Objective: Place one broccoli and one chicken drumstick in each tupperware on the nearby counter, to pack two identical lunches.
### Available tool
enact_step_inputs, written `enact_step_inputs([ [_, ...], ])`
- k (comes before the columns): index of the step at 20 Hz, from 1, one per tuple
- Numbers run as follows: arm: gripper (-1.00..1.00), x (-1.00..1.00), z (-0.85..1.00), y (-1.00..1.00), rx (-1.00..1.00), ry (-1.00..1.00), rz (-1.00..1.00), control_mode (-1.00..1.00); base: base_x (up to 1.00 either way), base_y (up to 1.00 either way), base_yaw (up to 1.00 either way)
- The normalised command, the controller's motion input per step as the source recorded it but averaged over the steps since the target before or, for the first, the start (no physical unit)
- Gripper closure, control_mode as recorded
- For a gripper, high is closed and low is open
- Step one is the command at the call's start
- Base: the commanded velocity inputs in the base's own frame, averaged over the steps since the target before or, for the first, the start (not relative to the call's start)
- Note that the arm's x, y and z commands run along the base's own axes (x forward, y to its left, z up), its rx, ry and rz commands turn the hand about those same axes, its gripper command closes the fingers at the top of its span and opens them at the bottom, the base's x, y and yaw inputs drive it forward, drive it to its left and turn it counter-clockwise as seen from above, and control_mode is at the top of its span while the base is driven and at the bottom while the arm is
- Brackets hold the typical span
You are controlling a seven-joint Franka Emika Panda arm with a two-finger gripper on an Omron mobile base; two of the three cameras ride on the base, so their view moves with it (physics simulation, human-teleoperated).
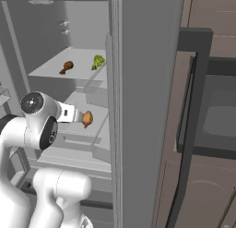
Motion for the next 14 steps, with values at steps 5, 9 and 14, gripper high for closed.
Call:
enact_step_inputs([
  [5, -1.0, -0.04, -0.17, 0.07, 0.0, -0.34, -0.01, -1.0, 0.0, 0.0, 0.0],
  [9, -1.0, -0.15, 0.04, 0.02, 0.0, -0.3, -0.04, -1.0, 0.0, 0.0, 0.0],
  [14, -1.0, -0.47, 0.59, -0.13, 0.02, -0.06, -0.11, -1.0, 0.0, 0.0, 0.0],
])
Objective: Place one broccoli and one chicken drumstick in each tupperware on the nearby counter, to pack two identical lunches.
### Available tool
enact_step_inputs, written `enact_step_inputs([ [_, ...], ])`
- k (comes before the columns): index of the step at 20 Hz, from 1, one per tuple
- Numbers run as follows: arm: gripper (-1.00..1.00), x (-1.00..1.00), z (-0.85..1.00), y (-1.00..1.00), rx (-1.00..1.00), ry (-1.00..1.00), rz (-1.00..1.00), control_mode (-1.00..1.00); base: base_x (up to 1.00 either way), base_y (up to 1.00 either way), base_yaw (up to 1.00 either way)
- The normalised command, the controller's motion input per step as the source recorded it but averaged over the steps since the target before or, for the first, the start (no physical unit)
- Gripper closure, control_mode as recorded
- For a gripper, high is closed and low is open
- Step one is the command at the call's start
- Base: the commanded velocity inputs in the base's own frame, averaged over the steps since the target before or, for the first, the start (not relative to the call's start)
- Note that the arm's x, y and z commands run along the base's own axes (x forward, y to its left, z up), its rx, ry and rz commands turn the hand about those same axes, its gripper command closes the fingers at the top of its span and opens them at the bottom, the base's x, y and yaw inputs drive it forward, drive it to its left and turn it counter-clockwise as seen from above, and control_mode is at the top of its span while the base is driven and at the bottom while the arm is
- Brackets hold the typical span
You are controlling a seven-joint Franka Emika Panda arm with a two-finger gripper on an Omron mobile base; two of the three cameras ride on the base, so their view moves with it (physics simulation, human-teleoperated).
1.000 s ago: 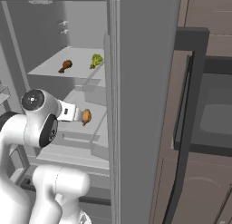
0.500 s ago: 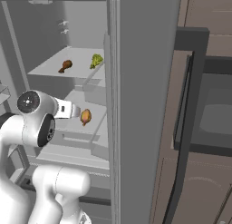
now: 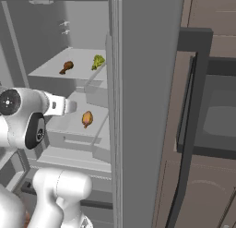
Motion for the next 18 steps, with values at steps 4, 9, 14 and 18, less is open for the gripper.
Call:
enact_step_inputs([
  [4, -1.0, -0.08, 0.82, -0.24, 0.06, 0.0, -0.09, -1.0, 0.0, 0.0, 0.0],
  [9, -1.0, 0.0, 0.63, -0.18, 0.11, 0.04, -0.01, -1.0, 0.0, 0.0, 0.0],
  [14, -1.0, 0.13, 0.34, 0.02, 0.05, 0.0, 0.01, -1.0, 0.0, 0.0, 0.0],
  [18, -1.0, 0.41, 0.09, -0.03, 0.0, 0.0, -0.16, -1.0, 0.0, 0.0, 0.0],
])
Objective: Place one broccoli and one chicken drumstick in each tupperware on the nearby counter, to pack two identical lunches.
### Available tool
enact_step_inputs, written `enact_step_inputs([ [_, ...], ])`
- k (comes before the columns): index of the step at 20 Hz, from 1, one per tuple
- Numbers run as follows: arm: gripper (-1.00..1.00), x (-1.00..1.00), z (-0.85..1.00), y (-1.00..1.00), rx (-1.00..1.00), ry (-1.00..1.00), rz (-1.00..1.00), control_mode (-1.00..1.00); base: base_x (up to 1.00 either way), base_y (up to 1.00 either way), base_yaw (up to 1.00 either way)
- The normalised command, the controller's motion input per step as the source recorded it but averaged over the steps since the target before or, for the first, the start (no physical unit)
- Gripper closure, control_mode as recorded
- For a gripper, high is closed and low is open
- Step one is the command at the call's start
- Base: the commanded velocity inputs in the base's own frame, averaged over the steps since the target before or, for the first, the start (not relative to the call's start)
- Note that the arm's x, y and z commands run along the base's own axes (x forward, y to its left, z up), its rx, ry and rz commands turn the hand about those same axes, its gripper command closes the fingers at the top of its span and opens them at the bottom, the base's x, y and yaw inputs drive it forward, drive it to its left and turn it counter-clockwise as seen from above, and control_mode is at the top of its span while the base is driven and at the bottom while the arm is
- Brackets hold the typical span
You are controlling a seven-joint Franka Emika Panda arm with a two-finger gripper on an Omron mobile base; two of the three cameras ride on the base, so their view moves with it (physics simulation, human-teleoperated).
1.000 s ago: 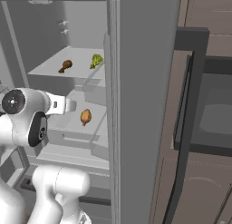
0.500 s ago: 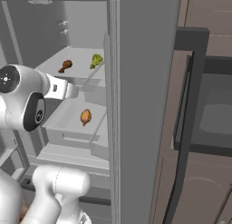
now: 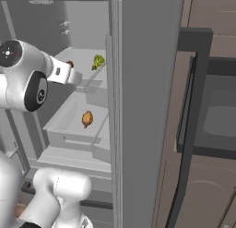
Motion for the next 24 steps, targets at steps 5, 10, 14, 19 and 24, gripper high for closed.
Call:
enact_step_inputs([
  [5, -1.0, 0.59, 0.0, -0.07, 0.0, 0.01, -0.24, -1.0, 0.0, 0.0, 0.0],
  [10, -1.0, 0.72, -0.12, -0.11, 0.0, 0.09, -0.1, -1.0, 0.0, 0.0, 0.0],
  [14, -1.0, 0.69, -0.13, -0.26, 0.0, 0.18, -0.01, -1.0, 0.0, 0.0, 0.0],
  [19, -1.0, 0.71, -0.1, -0.11, 0.0, 0.13, 0.0, -1.0, 0.0, 0.0, 0.0],
  [24, -1.0, 0.67, -0.16, 0.0, 0.0, 0.0, 0.0, -1.0, 0.0, 0.0, 0.0],
])
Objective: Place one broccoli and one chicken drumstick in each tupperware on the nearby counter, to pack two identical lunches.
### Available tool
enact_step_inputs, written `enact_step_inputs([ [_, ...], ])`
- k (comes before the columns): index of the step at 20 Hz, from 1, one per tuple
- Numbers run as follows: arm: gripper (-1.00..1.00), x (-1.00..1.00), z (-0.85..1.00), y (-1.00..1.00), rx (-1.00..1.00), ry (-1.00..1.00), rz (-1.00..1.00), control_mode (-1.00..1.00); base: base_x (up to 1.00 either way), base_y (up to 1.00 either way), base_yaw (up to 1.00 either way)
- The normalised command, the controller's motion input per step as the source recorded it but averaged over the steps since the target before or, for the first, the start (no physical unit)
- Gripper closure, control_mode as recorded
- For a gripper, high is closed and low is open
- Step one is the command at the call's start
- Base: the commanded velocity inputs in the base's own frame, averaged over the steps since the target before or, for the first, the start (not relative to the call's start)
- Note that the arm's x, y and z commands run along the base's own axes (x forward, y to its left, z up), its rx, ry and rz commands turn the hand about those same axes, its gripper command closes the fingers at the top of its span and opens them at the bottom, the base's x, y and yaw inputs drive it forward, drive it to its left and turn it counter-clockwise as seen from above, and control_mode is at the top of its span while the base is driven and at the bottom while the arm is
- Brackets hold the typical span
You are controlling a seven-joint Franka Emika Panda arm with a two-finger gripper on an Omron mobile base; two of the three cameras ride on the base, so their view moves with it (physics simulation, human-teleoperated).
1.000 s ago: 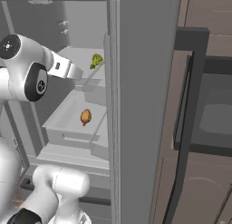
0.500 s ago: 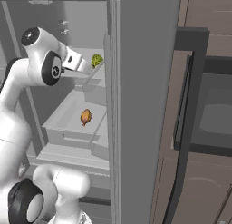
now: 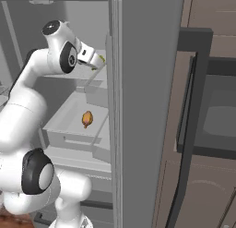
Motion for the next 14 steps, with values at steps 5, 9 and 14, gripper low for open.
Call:
enact_step_inputs([
  [5, -1.0, 0.45, -0.29, -0.05, 0.0, 0.0, 0.0, -1.0, 0.0, 0.0, 0.0],
  [9, -1.0, 0.36, -0.31, -0.12, 0.0, 0.0, 0.0, -1.0, 0.0, 0.0, 0.0],
  [14, -1.0, 0.51, -0.27, -0.04, 0.0, 0.0, 0.0, -1.0, 0.0, 0.0, 0.0],
])
